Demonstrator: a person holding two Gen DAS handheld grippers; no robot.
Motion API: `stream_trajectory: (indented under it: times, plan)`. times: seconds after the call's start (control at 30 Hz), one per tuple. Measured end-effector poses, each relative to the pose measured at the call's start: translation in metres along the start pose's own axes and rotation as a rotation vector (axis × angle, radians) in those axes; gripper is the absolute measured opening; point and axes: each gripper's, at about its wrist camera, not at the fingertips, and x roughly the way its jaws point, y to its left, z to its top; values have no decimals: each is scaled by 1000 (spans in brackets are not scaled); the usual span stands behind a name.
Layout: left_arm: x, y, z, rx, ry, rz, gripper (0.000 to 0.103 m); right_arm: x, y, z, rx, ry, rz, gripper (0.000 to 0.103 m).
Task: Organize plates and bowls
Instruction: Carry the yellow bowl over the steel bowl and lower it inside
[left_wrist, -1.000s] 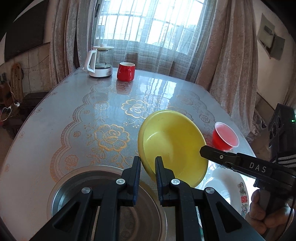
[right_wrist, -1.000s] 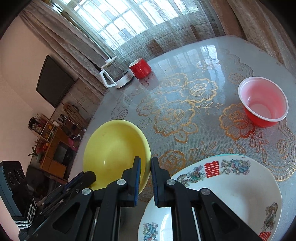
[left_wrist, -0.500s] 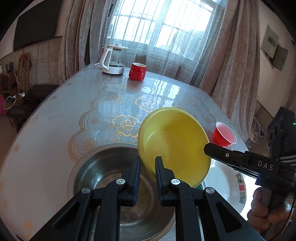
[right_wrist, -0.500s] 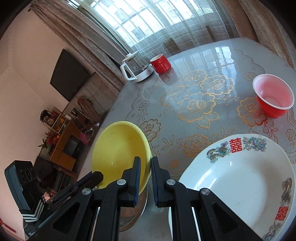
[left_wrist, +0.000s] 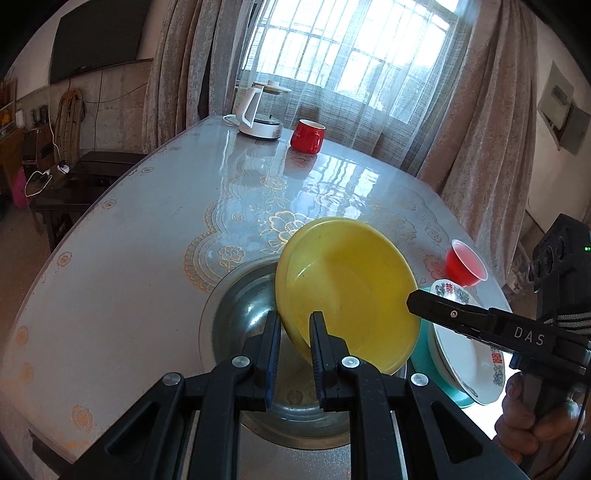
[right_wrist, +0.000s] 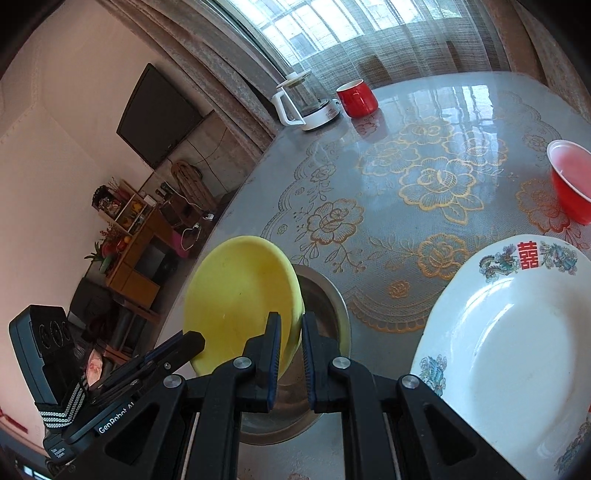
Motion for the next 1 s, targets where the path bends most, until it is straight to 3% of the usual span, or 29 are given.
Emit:
stream_trajectory:
  times: [0.37,0.6,1.0]
  plan:
    - [12,19,-18,-37,68,16,16,21,7,-14,-33,76,-32,11]
    - [22,23,-23,-48,97,27,16,36,14,-18,-89,120,-100,14]
    - [24,20,-23,-22,101,26,17,38,16,-24,-144,120,-169,15]
